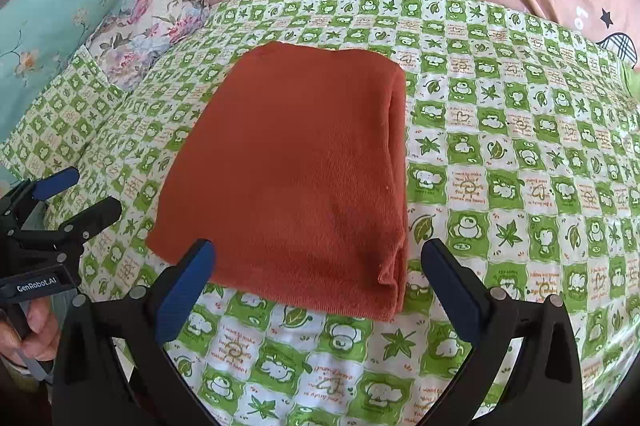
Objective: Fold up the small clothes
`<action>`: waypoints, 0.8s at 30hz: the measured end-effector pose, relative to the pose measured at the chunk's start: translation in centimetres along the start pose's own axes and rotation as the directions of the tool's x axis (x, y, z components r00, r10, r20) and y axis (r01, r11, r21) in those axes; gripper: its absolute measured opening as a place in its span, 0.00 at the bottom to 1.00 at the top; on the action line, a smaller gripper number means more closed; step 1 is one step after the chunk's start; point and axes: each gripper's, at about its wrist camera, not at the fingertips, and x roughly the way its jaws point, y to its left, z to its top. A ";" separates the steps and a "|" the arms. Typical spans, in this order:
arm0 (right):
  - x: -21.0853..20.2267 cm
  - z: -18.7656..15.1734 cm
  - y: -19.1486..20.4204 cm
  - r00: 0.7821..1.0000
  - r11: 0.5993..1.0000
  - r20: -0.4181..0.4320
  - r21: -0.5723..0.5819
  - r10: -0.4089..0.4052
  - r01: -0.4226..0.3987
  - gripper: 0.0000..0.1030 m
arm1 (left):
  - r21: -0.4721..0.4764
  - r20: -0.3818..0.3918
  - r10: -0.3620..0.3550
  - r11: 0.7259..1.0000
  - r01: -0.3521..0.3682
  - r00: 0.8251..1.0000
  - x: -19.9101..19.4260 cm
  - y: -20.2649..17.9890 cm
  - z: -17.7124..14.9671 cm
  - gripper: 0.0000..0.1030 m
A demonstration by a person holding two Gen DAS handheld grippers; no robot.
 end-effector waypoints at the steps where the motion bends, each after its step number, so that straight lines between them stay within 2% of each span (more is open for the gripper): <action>1: 0.1 0.2 0.0 1.000 1.000 0.002 0.000 0.001 -0.001 0.99 | 0.001 0.001 0.002 1.000 -0.002 1.000 0.1 0.0 0.1 0.94; 24: 1.1 -0.3 -0.7 1.000 1.000 -0.023 0.015 0.002 -0.001 0.99 | 0.032 0.006 -0.007 0.999 0.007 1.000 1.3 -0.6 0.4 0.95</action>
